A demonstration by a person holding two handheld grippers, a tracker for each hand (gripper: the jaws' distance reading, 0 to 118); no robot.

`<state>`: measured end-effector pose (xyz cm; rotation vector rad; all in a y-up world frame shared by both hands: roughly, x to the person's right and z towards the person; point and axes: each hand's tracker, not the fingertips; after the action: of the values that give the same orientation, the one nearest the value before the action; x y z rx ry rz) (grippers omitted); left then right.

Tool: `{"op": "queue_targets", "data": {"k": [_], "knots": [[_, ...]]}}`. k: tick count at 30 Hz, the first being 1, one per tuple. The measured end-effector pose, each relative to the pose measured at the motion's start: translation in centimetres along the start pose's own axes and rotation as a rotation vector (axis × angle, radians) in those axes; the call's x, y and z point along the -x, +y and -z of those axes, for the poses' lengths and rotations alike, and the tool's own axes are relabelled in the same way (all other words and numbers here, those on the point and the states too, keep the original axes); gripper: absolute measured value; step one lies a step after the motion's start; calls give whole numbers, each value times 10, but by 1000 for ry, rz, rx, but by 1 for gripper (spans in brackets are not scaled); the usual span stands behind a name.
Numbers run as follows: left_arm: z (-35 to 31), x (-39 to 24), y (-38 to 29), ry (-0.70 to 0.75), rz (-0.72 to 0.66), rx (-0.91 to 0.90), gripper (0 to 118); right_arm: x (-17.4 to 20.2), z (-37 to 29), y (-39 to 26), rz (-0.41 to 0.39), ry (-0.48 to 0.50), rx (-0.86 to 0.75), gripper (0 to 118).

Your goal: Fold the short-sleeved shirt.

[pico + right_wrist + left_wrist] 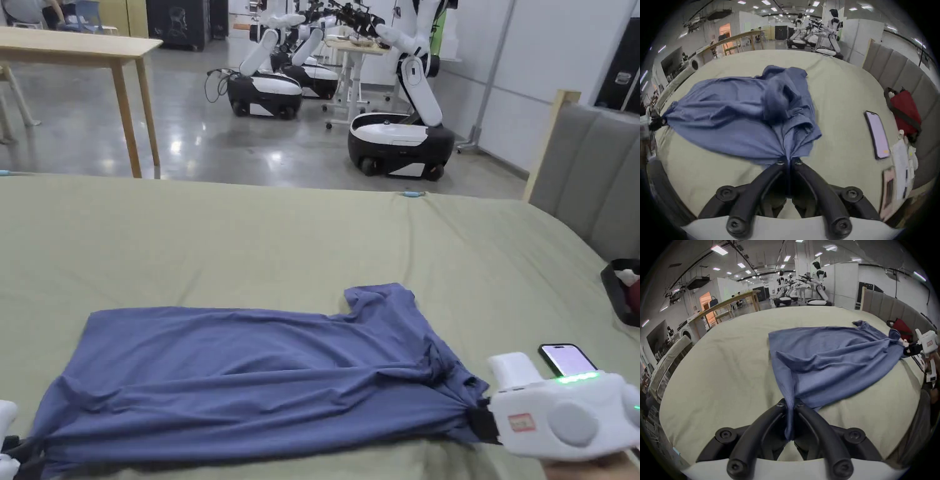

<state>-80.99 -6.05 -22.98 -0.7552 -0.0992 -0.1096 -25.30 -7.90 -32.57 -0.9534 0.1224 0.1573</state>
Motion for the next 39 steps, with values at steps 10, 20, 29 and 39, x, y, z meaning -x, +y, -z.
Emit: {"op": "queue_targets", "data": {"k": [10, 20, 29, 39], "knots": [[-38, -4, -68, -26, 42, 105, 4, 15, -43, -101, -3, 47, 76, 4], [-46, 9, -81, -26, -101, -18, 113, 9, -65, -114, -67, 16, -31, 103], [-170, 14, -110, -65, -292, -200, 76, 49, -235, -195, 109, 65, -444, 29], [-128, 8, -1, -99, -225, -271, 0, 57, -232, -166, 82, 85, -491, 1]]}}
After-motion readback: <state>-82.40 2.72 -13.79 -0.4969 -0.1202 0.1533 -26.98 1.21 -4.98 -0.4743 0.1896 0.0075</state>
